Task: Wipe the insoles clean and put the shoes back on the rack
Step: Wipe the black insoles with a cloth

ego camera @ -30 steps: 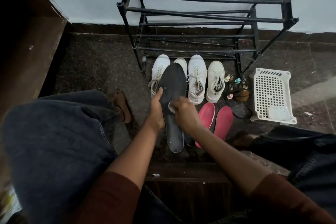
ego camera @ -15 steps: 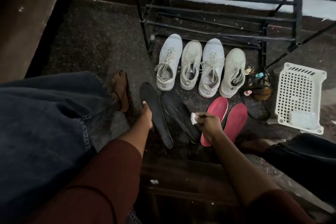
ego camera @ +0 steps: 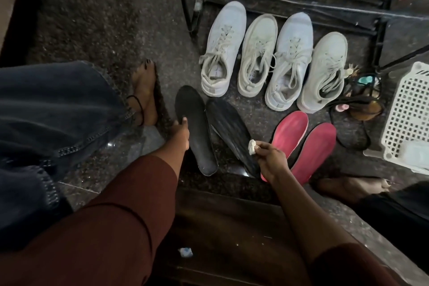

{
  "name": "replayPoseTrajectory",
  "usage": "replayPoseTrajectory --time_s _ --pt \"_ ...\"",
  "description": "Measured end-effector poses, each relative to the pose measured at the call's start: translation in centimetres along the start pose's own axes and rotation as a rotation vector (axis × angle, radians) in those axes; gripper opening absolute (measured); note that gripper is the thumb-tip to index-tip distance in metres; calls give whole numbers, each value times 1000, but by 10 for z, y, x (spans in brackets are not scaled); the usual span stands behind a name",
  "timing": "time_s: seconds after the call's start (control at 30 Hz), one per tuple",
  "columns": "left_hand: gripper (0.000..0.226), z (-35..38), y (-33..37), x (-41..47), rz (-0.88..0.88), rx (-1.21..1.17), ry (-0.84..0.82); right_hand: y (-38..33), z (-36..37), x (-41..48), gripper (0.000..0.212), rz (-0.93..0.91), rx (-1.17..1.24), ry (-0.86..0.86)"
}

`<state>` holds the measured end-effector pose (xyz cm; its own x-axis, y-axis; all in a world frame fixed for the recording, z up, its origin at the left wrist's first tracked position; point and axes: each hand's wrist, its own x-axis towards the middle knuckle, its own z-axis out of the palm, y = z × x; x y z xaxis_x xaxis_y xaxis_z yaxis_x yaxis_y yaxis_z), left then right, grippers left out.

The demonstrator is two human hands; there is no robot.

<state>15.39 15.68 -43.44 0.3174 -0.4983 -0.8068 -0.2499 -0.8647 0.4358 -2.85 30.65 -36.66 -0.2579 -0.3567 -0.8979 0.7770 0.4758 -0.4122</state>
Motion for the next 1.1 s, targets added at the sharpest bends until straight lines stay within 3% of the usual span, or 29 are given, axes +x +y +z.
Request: replayPoseTrajectory --time_s 0.1,0.17,0.37,0.43,0.57,0.7,0.83,1.0,1.1 --pt "42 0 -4 -1 78 30 54 2 -2 4 22 -1 -3 14" --pt "40 -1 -8 -7 116 182 146 3 -4 4 23 -12 -54 39" --pt "38 11 -12 -52 271 364 310 9 -28 15 18 -53 -380 123" --pt "34 25 -22 -72 266 391 261 11 -35 20 24 -40 -533 135" --pt "29 61 -49 -101 95 413 44 13 -34 21 43 -90 -889 55" --pt "44 87 -68 -112 15 299 -84 8 -25 21 54 -112 -1279 -67" --pt "53 90 -69 -109 -59 117 -82 4 -20 20 50 -102 -1305 -65" --pt "36 78 -69 -97 -58 146 -214 -8 -19 17 42 -123 -1309 -113" --pt "7 67 -61 -107 -118 -50 -315 -17 -15 3 36 -17 -980 -158"
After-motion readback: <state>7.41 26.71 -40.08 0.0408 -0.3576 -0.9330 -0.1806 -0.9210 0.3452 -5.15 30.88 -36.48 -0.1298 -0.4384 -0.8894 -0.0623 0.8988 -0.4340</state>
